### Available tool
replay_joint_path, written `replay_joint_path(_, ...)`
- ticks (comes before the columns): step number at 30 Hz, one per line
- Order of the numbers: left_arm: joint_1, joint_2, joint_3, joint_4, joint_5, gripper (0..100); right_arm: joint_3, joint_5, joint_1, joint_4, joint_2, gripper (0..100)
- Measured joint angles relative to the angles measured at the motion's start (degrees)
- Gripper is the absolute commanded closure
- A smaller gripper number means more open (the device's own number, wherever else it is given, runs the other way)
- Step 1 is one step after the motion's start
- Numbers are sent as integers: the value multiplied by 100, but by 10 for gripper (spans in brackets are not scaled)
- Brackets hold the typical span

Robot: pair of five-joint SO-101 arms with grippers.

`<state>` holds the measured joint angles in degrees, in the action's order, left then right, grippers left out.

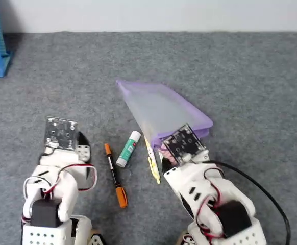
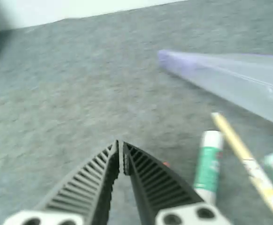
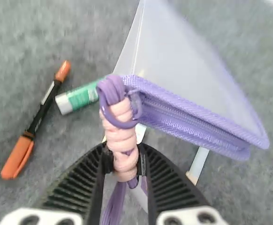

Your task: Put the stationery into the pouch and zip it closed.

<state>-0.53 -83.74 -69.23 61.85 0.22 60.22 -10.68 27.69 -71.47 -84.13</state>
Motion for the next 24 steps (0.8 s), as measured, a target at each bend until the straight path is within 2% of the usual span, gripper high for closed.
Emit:
replay_joint_path(7,-1090,0,149,220,1064,747,0,0,0,-211,-1820,991)
replay_joint_path(11,-1644,0,149,220,1574,671,-9,0,70,-607,-1934,991)
replay_joint_path(18,-2963,0,158,220,1881,665,-9,0,18,-730,-1934,991)
replay_joint_path(24,-3209,0,158,-35,2119,665,-9,0,18,-747,-1934,991)
